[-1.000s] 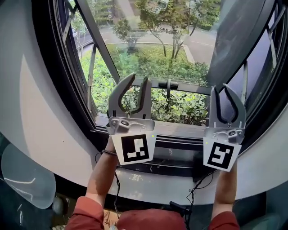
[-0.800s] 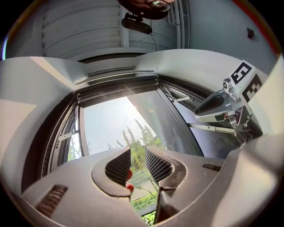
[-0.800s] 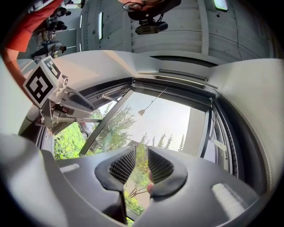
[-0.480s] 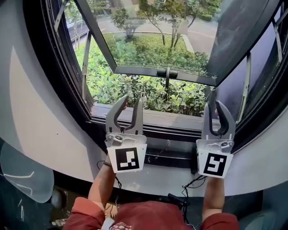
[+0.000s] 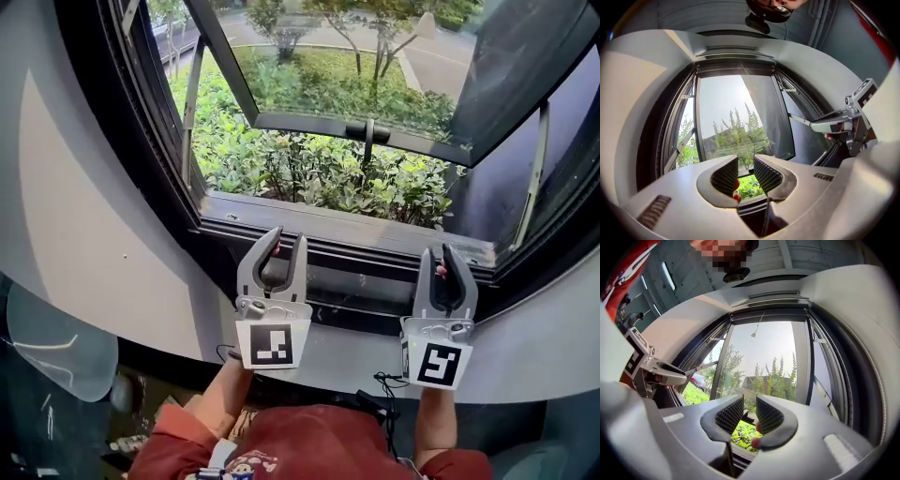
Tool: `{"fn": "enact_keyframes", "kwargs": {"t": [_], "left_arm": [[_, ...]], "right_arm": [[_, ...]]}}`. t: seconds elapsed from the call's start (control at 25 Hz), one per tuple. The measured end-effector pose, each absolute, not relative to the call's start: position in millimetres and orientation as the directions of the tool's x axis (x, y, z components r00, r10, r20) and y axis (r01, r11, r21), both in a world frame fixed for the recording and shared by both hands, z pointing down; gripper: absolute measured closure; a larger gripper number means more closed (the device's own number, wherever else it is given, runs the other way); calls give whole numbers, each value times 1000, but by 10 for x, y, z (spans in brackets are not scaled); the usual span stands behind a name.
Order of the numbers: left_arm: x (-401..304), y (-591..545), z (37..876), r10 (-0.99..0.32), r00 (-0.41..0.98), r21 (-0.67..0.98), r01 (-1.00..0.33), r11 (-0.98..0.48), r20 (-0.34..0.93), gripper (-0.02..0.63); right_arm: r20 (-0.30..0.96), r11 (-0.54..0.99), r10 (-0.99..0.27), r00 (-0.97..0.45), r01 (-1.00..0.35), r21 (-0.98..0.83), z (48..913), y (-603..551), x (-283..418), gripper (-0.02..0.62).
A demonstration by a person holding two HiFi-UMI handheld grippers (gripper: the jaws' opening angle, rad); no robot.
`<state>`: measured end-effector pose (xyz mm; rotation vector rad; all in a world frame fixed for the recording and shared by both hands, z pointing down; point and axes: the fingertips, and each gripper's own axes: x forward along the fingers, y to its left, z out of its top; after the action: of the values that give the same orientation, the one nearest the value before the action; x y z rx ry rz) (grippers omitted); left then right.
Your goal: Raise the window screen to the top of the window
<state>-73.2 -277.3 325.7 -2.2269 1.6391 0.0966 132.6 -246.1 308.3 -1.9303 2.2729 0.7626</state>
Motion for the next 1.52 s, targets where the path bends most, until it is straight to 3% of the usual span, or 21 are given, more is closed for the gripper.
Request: {"fn": "enact_keyframes", "kwargs": {"t": [0.12,0.28,0.84,1.0,1.24,1.52], "left_arm": [[-729,-2696,3439,-912,319,-184,-943,-277,-260,518],[-677,-2621,3695,-905,360,-277,-915,-295,-227,518],[-765,-2527,4013,-925,344,-195,-930,-311,-162,518],[-741,-2514,4003,-921,355,-195,-926,-322,-163,520],[-749,-2500,3978,-922,354,-233,-921,-313,-159,596],[-756,-2498,3936,-918,355,-239,-920,-311,-175,600]], "right_arm": [[-318,112,-925,-207,-950,292,3312,-2447,1322,502],[-272,114,-943,-194,-953,282,3571,-2407,1329,502],[-191,143,-963,-189,-962,230,4008,-2290,1296,503],[-200,144,-961,-192,-963,230,4013,-2273,1260,561],[-211,156,-956,-206,-960,231,3995,-2265,1214,586],[-220,153,-953,-207,-959,240,3961,-2263,1204,586]]}}
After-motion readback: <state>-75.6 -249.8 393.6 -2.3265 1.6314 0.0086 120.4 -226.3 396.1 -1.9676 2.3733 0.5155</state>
